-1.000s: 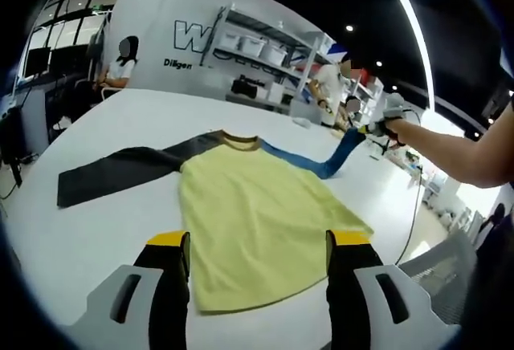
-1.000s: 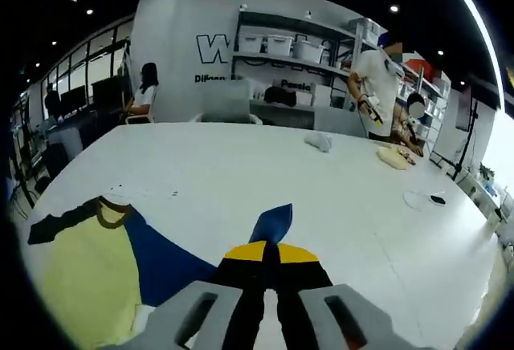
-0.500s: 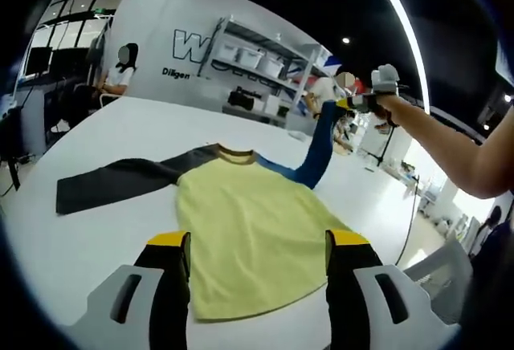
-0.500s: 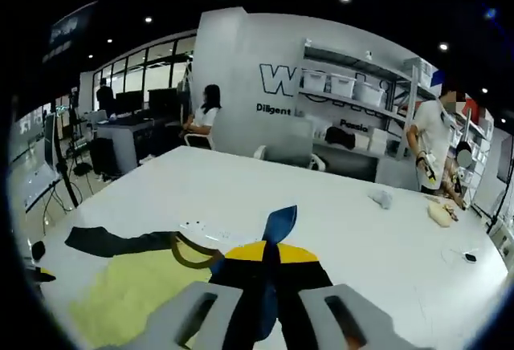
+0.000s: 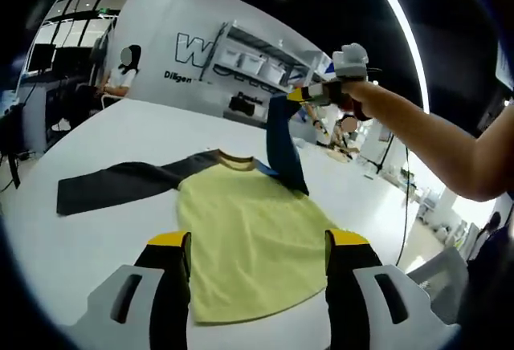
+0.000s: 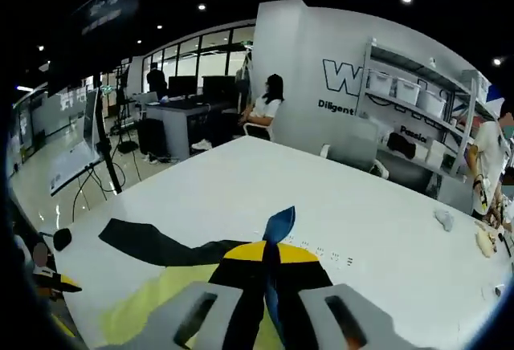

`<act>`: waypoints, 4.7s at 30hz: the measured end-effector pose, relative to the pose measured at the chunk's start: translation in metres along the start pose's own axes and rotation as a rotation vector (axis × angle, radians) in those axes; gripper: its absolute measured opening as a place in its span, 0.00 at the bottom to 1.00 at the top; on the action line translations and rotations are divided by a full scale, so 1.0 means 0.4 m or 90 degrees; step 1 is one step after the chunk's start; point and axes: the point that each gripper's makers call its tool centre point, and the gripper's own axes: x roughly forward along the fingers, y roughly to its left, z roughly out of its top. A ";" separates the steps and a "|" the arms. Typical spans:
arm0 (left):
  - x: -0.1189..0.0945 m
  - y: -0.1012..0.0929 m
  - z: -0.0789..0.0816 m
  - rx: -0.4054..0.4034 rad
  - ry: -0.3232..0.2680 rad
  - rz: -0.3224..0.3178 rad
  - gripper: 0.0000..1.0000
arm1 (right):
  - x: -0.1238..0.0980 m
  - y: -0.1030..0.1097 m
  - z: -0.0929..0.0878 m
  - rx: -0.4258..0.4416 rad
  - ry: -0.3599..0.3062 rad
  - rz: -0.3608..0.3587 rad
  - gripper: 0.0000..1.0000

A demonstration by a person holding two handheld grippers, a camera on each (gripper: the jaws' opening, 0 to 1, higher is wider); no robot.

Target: Fold the garment on the visible template until the final outline fits inside the template.

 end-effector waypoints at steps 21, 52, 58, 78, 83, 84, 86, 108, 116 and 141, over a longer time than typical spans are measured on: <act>0.004 0.003 -0.003 -0.003 0.004 -0.004 0.63 | 0.257 0.261 -0.232 -0.042 0.123 0.095 0.00; 0.026 -0.021 0.002 0.011 -0.003 -0.017 0.99 | 0.250 0.375 -0.361 0.180 0.151 0.197 0.00; 0.029 -0.030 -0.001 0.011 0.003 -0.026 0.99 | 0.266 0.384 -0.333 0.206 0.131 0.208 0.00; 0.033 -0.041 -0.004 0.014 0.005 -0.038 0.99 | 0.220 0.270 -0.337 0.112 0.117 0.139 0.03; 0.033 -0.047 -0.009 0.018 0.011 -0.043 0.99 | 0.136 0.130 -0.313 0.124 0.073 0.086 0.05; 0.033 -0.048 -0.010 0.018 0.012 -0.044 0.99 | 0.120 0.099 -0.313 0.130 0.063 0.072 0.06; 0.033 -0.052 -0.010 0.019 0.011 -0.048 0.99 | 0.088 0.042 -0.321 0.148 0.055 0.052 0.07; 0.031 -0.055 -0.027 0.024 0.028 -0.052 0.97 | -0.092 -0.156 -0.647 0.193 0.190 -0.070 0.10; 0.033 -0.044 -0.029 0.016 0.030 -0.044 0.95 | -0.045 -0.182 -0.642 0.183 0.192 -0.070 0.07; 0.030 -0.034 -0.033 0.013 0.033 -0.032 0.94 | -0.071 -0.298 -0.693 0.142 0.218 -0.160 0.00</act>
